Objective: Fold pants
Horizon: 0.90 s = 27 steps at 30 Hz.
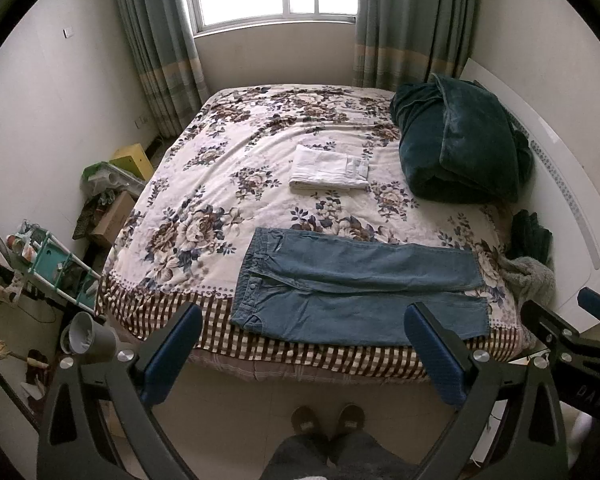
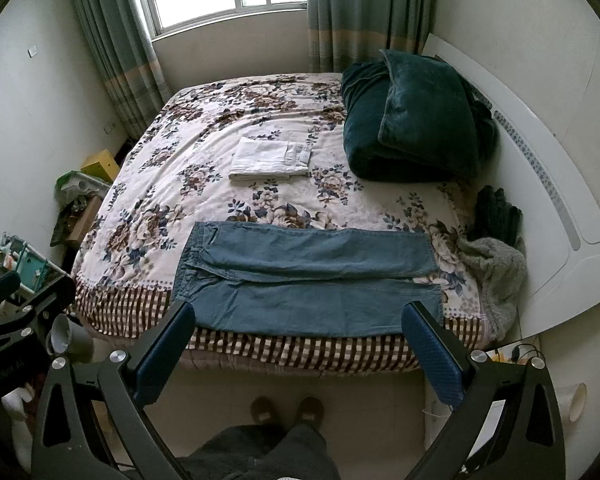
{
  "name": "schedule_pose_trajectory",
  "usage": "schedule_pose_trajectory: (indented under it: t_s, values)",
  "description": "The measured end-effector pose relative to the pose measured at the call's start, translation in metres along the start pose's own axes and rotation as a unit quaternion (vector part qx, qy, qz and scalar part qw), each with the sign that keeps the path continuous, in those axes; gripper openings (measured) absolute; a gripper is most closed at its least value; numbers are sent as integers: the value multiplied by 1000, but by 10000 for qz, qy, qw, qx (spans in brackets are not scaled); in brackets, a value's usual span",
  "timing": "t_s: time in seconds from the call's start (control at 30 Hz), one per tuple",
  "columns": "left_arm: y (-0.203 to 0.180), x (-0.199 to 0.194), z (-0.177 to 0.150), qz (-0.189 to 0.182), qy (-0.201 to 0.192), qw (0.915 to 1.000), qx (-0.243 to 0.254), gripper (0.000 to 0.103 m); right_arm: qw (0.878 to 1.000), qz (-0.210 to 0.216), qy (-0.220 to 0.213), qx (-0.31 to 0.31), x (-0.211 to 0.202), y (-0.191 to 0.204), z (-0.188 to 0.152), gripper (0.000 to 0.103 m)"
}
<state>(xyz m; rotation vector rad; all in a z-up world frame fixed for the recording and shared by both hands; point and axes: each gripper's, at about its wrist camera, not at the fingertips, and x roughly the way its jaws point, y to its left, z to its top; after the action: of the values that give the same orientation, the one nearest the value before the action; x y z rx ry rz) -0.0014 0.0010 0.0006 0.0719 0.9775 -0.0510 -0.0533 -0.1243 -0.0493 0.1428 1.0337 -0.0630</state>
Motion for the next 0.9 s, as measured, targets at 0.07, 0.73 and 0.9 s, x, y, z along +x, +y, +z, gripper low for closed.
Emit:
schedule_pose_trajectory:
  t_s: [0.07, 0.73, 0.9]
  values:
    - [0, 0, 0, 3, 0, 10000, -2, 103, 10000, -9, -6, -3, 0, 0, 0, 103]
    - [1, 0, 0, -21, -19, 10000, -6, 103, 10000, -29, -12, 9, -2, 3, 9, 103]
    - [1, 0, 0, -32, -24, 10000, -21, 103, 10000, -22, -23, -6, -3, 3, 9, 103]
